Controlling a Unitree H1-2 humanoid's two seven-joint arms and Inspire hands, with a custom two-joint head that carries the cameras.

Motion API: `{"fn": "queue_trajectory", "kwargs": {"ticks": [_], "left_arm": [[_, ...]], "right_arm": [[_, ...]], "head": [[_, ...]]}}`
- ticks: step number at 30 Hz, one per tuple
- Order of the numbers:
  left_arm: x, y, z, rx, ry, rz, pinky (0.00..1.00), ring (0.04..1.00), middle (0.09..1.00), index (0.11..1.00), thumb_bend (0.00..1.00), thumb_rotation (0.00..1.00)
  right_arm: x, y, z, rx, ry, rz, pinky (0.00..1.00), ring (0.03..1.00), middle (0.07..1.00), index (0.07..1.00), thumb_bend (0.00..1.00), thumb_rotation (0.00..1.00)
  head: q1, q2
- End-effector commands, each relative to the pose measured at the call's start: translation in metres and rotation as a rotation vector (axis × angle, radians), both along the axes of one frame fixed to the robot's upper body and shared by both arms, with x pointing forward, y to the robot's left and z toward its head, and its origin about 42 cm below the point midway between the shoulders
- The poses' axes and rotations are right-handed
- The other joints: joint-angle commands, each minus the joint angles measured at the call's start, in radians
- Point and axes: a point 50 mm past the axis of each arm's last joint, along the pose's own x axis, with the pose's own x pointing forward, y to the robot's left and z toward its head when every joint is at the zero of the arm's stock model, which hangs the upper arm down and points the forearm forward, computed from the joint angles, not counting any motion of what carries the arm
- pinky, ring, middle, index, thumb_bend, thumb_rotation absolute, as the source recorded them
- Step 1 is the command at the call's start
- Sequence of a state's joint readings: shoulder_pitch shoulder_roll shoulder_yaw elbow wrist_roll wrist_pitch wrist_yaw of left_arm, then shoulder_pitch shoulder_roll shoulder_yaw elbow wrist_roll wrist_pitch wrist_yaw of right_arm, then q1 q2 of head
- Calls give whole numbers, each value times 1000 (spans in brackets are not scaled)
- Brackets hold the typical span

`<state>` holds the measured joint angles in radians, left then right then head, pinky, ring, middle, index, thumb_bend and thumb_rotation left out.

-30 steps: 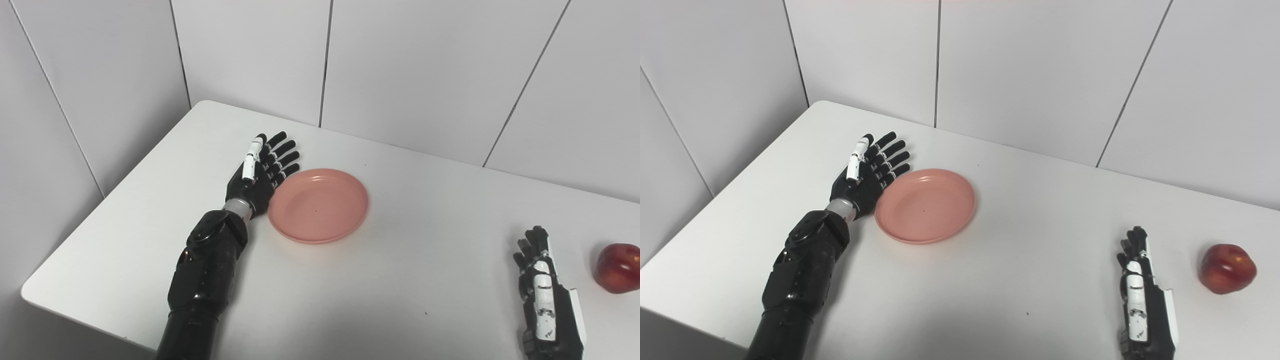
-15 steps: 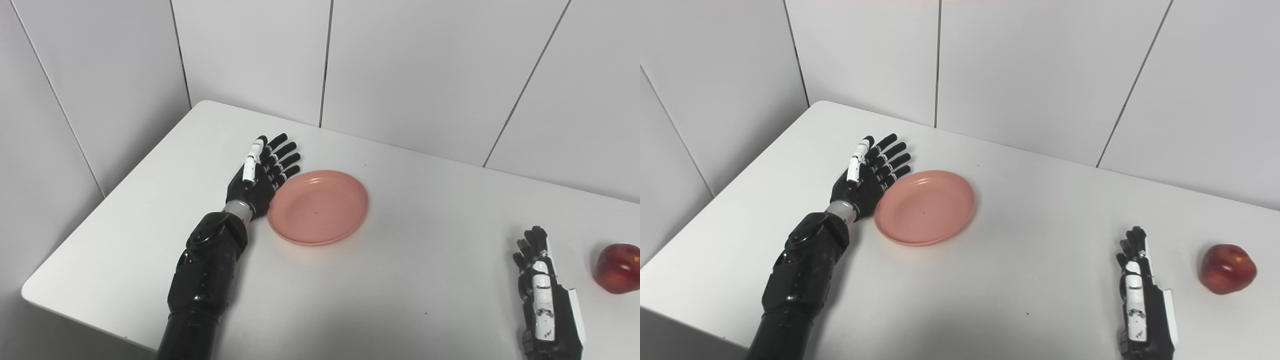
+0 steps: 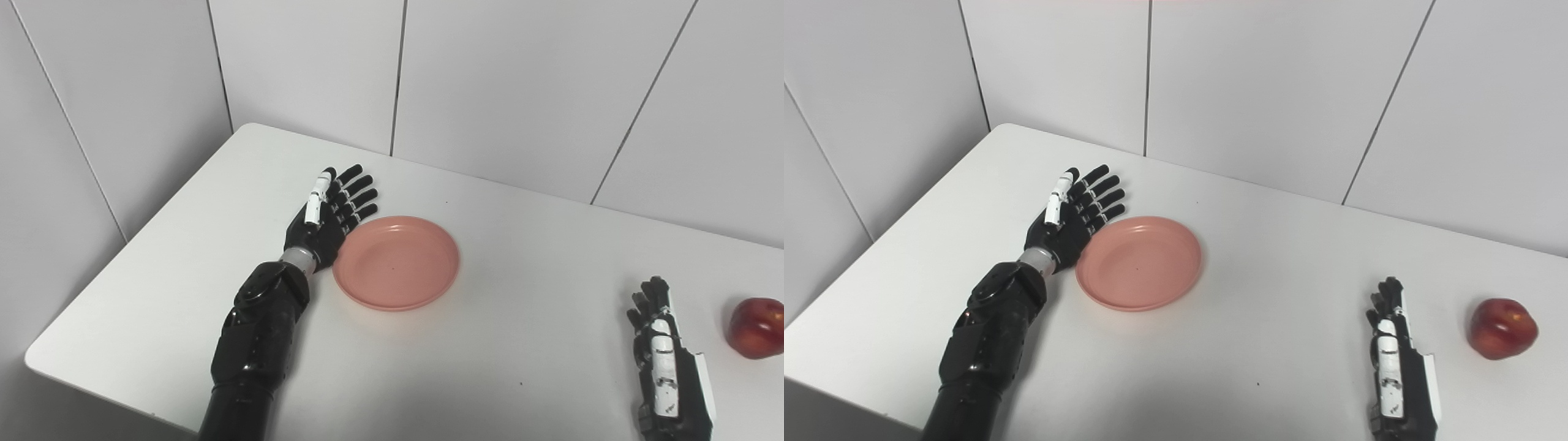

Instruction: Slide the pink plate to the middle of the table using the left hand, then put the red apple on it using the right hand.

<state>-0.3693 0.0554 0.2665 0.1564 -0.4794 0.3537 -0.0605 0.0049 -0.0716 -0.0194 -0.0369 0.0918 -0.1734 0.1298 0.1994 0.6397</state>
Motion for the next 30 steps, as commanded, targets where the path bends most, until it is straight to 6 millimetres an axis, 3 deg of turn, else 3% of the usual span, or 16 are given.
{"fn": "queue_trajectory", "kwargs": {"ticks": [1,17,30], "left_arm": [[7,-5,28,17,-107,-12,832,836,839,818,347,1000],[-11,-5,63,61,-205,11,808,820,823,808,349,1000],[-17,22,45,95,-157,82,839,844,843,824,346,1000]], "right_arm": [[-10,7,-17,32,62,-11,1000,1000,1000,995,333,1000],[-10,8,-16,25,60,-16,1000,999,998,991,338,1000],[-11,6,-16,21,57,-15,1000,993,997,993,330,1000]], "head": [[-1,-1],[1,4],[10,9]]}}
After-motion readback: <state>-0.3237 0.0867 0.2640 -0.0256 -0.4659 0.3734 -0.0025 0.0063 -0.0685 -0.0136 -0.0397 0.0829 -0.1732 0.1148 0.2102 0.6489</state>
